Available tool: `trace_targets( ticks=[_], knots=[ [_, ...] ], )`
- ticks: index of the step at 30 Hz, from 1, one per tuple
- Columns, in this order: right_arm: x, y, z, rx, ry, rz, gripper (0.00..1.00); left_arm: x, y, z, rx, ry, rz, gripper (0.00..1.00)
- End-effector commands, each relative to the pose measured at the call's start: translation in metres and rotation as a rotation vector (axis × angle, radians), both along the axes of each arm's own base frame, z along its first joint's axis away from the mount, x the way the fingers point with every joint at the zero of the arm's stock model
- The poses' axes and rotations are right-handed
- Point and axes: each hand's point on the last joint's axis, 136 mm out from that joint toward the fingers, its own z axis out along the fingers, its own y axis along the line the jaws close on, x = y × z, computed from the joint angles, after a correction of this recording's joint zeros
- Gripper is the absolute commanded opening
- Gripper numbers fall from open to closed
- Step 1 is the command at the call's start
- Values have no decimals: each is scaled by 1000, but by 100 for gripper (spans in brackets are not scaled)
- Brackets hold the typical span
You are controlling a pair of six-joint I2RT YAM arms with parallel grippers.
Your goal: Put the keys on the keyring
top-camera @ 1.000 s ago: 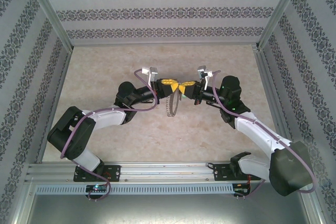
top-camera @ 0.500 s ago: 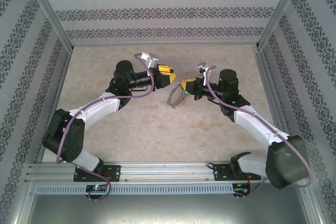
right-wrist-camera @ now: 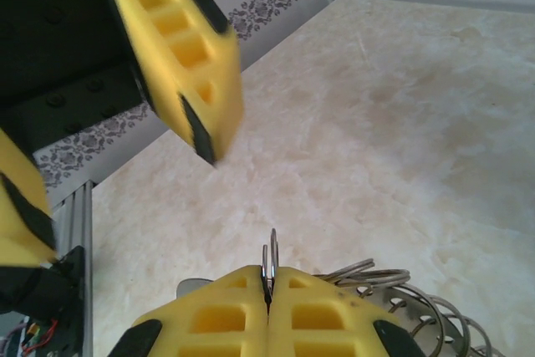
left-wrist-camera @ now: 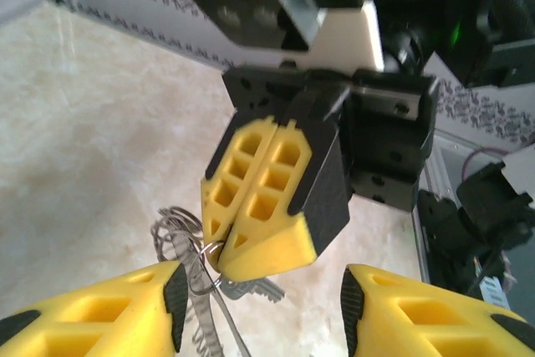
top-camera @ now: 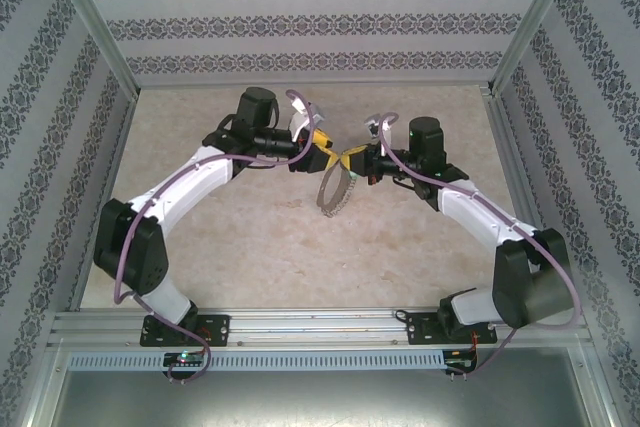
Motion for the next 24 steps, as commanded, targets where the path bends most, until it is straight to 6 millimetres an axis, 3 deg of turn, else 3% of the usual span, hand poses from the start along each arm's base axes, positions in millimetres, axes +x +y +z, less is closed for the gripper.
trace_targets(
  ticks=[1, 24],
  knots=[
    [-2, 5, 24, 40, -72, 88, 0, -11, 7, -18, 53, 84, -75, 52],
    [-9, 7, 26, 66, -55, 139, 0, 9, 1, -20, -5, 132, -108, 49]
  ],
)
